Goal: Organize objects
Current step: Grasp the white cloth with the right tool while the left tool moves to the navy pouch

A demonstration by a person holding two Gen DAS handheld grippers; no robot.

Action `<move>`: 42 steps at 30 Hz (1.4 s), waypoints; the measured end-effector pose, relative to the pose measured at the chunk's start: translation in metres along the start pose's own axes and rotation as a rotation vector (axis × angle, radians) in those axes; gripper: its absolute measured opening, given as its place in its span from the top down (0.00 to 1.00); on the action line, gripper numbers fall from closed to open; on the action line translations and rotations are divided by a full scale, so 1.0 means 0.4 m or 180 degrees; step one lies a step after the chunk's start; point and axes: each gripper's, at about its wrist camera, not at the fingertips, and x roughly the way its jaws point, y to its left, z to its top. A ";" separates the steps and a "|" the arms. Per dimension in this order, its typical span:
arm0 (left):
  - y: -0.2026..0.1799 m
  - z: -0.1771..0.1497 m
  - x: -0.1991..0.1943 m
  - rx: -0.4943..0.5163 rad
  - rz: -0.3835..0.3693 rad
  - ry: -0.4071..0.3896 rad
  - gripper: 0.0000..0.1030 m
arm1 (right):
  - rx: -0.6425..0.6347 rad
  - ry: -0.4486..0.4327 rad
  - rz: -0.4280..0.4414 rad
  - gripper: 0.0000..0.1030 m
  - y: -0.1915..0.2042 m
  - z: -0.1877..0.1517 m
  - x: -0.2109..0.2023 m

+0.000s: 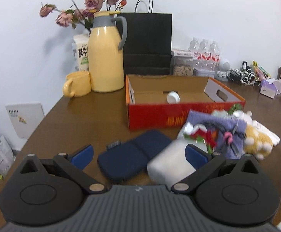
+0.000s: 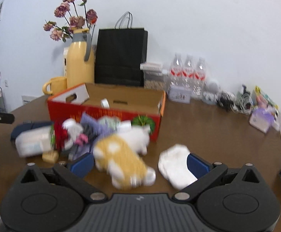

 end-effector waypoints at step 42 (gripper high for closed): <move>0.135 -0.019 0.112 -0.0149 0.0517 0.0330 0.00 | 0.0245 0.0779 0.0018 0.01 -0.214 -0.001 0.327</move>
